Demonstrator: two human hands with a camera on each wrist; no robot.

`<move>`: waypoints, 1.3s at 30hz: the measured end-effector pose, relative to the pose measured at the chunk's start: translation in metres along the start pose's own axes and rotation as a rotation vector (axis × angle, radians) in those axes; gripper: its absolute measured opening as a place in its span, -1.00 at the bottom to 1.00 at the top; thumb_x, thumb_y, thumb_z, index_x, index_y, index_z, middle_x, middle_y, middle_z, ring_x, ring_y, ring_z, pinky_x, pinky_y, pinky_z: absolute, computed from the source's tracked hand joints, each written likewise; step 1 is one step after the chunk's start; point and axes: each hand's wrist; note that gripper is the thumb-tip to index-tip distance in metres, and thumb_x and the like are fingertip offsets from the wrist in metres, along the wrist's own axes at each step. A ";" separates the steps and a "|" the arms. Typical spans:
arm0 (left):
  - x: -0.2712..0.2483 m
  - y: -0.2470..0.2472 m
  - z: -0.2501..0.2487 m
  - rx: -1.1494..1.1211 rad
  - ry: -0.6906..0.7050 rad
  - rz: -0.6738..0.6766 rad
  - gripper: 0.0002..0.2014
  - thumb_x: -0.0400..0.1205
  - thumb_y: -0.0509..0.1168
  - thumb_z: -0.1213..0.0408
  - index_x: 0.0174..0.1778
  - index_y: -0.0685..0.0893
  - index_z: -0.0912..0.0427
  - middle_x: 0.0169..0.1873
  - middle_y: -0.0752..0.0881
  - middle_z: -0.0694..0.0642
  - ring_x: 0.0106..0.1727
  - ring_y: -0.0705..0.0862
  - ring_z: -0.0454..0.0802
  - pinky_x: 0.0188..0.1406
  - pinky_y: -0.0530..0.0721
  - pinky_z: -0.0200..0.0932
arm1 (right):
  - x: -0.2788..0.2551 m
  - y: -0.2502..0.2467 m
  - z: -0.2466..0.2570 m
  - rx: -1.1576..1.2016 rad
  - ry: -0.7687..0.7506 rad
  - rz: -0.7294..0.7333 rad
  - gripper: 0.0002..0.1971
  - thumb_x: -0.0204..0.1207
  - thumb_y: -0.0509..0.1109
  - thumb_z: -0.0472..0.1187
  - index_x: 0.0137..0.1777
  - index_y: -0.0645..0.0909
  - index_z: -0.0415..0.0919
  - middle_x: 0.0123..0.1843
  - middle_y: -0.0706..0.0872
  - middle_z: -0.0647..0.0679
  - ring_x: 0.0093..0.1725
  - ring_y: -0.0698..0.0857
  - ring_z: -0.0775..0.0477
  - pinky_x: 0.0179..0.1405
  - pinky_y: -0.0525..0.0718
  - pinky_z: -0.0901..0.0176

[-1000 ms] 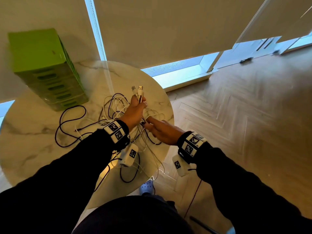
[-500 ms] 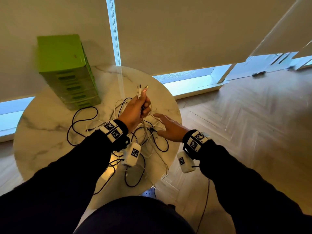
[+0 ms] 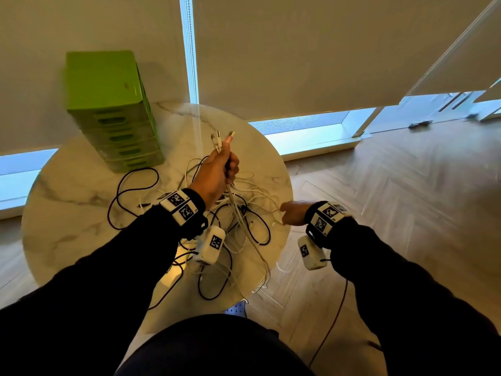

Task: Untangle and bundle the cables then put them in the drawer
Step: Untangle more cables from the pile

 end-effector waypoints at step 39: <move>0.016 -0.040 0.020 -0.007 -0.011 -0.184 -0.75 0.80 0.20 0.25 -0.12 0.27 -0.05 -0.38 0.38 -0.07 -0.51 0.32 -0.21 -0.45 0.34 -0.25 | 0.021 0.103 0.087 -0.102 -0.452 0.277 -0.18 0.69 0.23 0.23 0.74 0.01 -0.24 0.38 0.61 -0.26 0.22 0.62 -0.29 0.12 0.53 -0.02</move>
Point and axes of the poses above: each hand's wrist, its own x-axis towards the middle knuckle, its own y-axis out of the palm, z = x × y
